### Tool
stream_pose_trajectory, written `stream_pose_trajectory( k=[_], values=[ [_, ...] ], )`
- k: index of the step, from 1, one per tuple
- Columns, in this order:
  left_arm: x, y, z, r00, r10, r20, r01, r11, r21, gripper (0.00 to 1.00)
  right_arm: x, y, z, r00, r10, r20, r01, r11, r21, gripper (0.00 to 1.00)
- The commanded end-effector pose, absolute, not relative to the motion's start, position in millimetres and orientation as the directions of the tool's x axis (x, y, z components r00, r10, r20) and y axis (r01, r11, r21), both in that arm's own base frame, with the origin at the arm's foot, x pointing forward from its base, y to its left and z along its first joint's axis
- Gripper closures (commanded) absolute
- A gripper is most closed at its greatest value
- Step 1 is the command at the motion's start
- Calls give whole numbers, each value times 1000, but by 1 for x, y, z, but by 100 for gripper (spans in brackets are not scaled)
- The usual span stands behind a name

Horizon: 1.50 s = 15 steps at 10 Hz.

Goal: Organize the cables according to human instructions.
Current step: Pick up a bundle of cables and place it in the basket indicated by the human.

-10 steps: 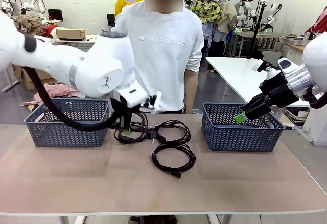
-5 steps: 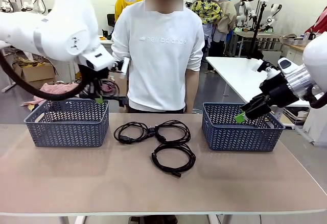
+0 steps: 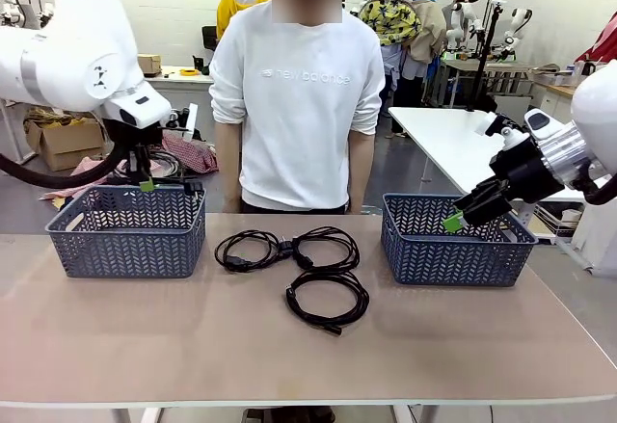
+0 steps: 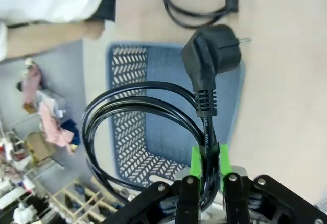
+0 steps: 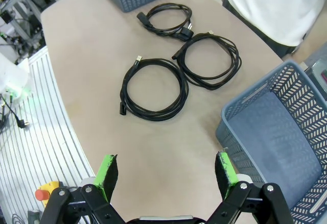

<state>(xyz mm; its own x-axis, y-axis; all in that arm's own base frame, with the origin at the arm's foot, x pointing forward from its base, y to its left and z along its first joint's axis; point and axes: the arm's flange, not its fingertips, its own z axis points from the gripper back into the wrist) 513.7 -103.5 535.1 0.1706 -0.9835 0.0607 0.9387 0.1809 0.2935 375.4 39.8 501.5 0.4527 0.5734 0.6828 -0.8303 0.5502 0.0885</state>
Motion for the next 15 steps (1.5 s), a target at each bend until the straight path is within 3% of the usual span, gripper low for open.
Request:
stream_pose_trajectory(
  k=[1, 10, 11, 15],
  values=[
    [517, -87, 528, 176, -979, 104, 934, 199, 297, 100, 379, 39, 501, 429, 566, 704, -844, 529, 89, 0],
    [519, -86, 526, 206, -975, 77, 934, 220, 283, 100, 379, 39, 501, 429, 566, 704, -844, 529, 89, 0],
    [520, -89, 521, 207, -975, 84, 936, 223, 272, 85, 379, 39, 501, 429, 566, 704, -844, 529, 89, 0],
    [545, -65, 503, 151, -987, 55, 939, 160, 304, 85, 379, 39, 501, 429, 566, 704, -844, 529, 89, 0]
  ],
)
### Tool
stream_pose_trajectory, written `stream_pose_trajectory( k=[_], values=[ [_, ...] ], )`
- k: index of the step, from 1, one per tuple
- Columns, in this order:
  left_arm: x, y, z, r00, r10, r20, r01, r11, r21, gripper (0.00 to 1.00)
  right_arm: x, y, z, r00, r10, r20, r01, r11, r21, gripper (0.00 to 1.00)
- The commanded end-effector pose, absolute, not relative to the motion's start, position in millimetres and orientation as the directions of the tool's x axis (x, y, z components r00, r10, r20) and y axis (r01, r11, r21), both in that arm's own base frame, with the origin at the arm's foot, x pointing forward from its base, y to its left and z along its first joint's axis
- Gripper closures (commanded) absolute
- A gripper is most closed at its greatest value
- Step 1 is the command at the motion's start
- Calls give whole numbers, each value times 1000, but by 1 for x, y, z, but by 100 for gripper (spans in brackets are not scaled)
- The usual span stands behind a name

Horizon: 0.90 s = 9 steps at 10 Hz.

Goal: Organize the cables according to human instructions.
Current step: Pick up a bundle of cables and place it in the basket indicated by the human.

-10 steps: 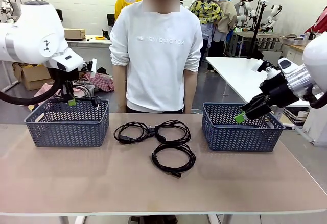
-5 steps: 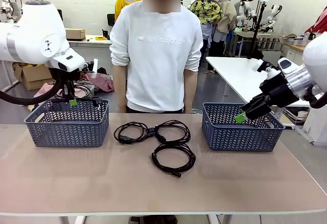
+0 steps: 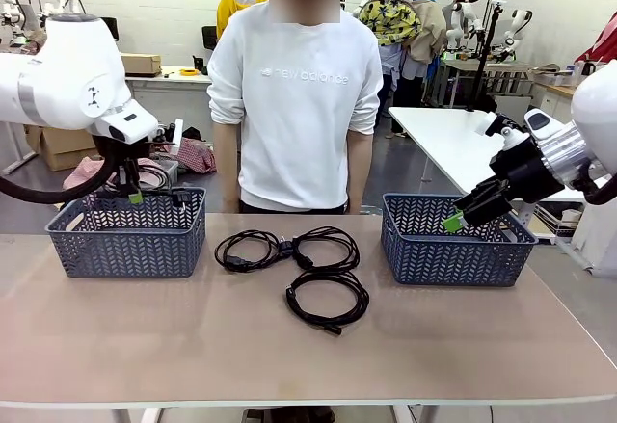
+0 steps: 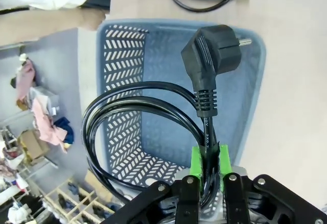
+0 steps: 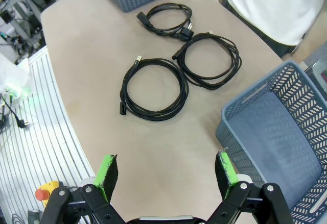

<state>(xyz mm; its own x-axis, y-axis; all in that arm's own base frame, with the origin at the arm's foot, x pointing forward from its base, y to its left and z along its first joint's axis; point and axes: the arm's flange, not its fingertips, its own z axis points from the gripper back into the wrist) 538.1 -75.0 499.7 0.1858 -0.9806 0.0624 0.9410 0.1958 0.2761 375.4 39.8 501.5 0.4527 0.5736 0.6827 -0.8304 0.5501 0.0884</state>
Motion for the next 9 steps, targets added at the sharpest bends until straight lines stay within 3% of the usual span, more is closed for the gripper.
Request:
stream_pose_trajectory(
  k=[1, 9],
  values=[
    [550, -60, 499, 141, -988, 60, 938, 152, 311, 85, 379, 39, 501, 429, 566, 704, -844, 529, 89, 0],
    [586, -34, 453, 194, -979, 68, 934, 205, 291, 85, 379, 39, 501, 429, 566, 704, -844, 529, 89, 0]
  ],
)
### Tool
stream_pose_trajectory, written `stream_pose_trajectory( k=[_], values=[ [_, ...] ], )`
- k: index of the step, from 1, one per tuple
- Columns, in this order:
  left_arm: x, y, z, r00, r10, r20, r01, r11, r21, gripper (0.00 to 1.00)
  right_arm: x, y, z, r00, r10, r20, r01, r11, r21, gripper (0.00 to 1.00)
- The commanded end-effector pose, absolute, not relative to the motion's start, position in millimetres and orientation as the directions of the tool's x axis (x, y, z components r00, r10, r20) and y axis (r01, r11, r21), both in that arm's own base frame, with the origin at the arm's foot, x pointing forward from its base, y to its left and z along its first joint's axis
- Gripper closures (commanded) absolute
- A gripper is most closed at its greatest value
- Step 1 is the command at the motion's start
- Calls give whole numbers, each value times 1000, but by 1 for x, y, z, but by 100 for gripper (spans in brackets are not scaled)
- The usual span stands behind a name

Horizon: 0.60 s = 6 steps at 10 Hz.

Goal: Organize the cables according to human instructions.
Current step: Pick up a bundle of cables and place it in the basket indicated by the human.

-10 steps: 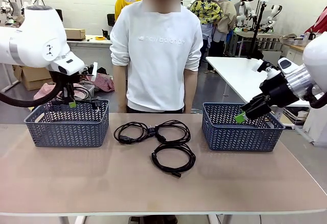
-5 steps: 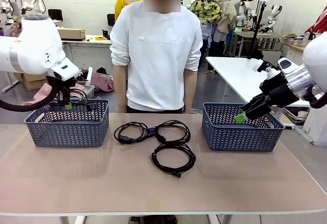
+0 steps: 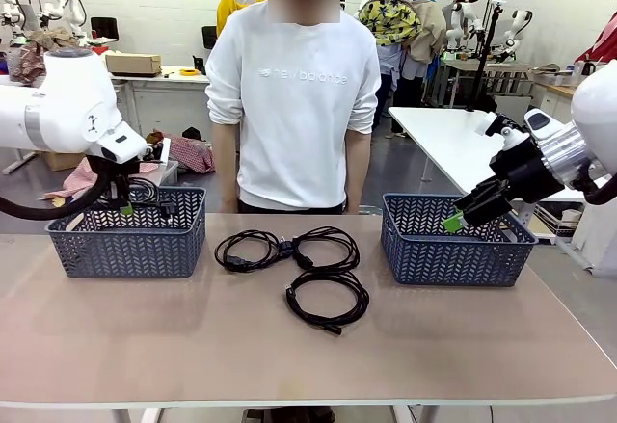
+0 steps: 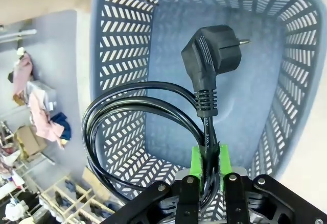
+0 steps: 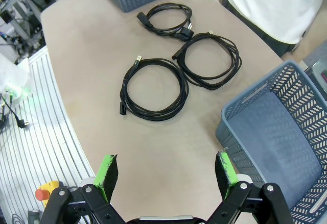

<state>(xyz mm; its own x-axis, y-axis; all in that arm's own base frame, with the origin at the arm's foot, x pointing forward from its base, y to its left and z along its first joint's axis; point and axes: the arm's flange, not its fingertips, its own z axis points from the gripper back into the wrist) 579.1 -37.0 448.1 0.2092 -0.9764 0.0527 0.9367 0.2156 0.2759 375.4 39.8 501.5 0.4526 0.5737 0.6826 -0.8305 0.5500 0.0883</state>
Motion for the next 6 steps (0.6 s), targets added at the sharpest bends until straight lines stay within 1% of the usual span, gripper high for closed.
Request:
stream_pose_trajectory(
  k=[1, 2, 3, 4, 5, 6],
  values=[
    [589, -33, 452, 192, -979, 70, 936, 204, 286, 85, 379, 39, 501, 429, 566, 704, -844, 529, 89, 0],
    [589, -33, 451, 187, -980, 71, 940, 199, 279, 66, 379, 39, 501, 429, 566, 704, -844, 529, 89, 0],
    [589, -33, 452, 189, -980, 69, 940, 200, 278, 66, 379, 39, 501, 429, 566, 704, -844, 529, 89, 0],
    [590, -32, 452, 195, -978, 69, 938, 206, 278, 46, 379, 39, 501, 429, 566, 704, -844, 529, 89, 0],
    [590, -32, 453, 200, -977, 71, 937, 212, 278, 61, 379, 39, 501, 429, 566, 704, -844, 529, 89, 0],
    [589, -30, 455, 209, -976, 68, 936, 219, 276, 27, 379, 39, 501, 429, 566, 704, -844, 529, 89, 0]
  ],
)
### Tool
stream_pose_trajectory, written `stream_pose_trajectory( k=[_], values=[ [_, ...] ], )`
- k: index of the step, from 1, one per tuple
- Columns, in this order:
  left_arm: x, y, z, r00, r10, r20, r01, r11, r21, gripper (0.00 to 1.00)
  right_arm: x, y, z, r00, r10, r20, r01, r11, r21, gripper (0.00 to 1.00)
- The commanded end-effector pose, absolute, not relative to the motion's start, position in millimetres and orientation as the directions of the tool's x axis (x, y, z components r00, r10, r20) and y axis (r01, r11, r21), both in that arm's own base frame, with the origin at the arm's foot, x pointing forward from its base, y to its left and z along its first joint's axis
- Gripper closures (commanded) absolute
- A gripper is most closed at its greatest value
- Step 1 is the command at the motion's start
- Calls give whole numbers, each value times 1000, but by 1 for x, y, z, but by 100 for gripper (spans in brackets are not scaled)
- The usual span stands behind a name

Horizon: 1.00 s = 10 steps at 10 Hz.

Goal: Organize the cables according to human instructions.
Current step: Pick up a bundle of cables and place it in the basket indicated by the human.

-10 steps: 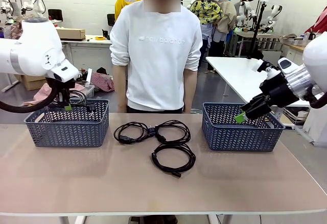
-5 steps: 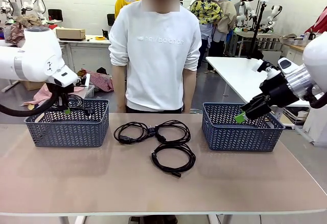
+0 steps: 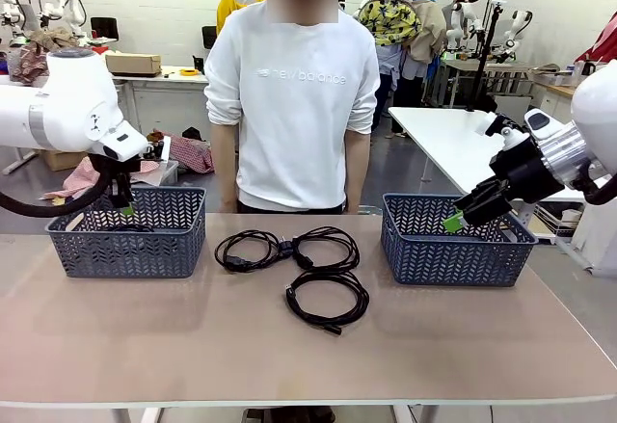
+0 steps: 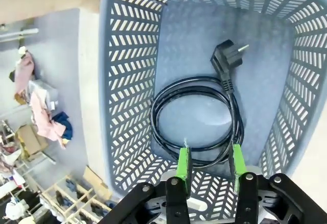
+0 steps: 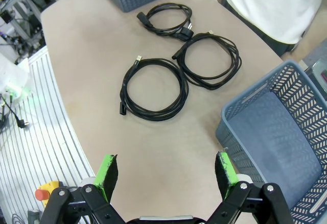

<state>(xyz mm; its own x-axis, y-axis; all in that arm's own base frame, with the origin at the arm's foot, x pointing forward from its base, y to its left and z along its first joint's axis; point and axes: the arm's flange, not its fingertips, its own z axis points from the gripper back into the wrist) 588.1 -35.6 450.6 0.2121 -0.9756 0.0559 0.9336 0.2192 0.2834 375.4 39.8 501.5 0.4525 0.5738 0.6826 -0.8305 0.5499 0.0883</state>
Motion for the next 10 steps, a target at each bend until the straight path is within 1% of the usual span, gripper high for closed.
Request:
stream_pose_trajectory(
  k=[1, 2, 3, 4, 5, 6, 8, 9, 10],
  values=[
    [588, -29, 459, 212, -975, 72, 937, 224, 270, 42, 379, 39, 501, 429, 566, 704, -844, 529, 89, 0],
    [587, -27, 462, 219, -973, 70, 936, 230, 266, 8, 379, 39, 501, 429, 566, 704, -844, 529, 89, 0],
    [587, -26, 465, 222, -972, 70, 939, 233, 252, 22, 379, 39, 501, 429, 566, 704, -844, 529, 89, 0],
    [586, -26, 467, 224, -972, 68, 942, 234, 241, 0, 379, 39, 501, 429, 566, 704, -844, 529, 89, 0],
    [586, -25, 469, 224, -971, 81, 947, 236, 217, 3, 379, 39, 501, 429, 566, 704, -844, 529, 89, 0],
    [585, -26, 469, 225, -971, 81, 949, 237, 209, 0, 379, 39, 501, 429, 566, 704, -844, 529, 89, 0],
    [586, -26, 470, 237, -968, 83, 949, 249, 194, 0, 379, 39, 501, 429, 566, 704, -844, 529, 89, 0],
    [586, -24, 473, 265, -959, 99, 939, 281, 200, 0, 379, 39, 501, 429, 566, 704, -844, 529, 89, 0],
    [586, -24, 473, 305, -948, 95, 931, 318, 177, 0, 379, 39, 501, 429, 566, 704, -844, 529, 89, 0]
  ],
)
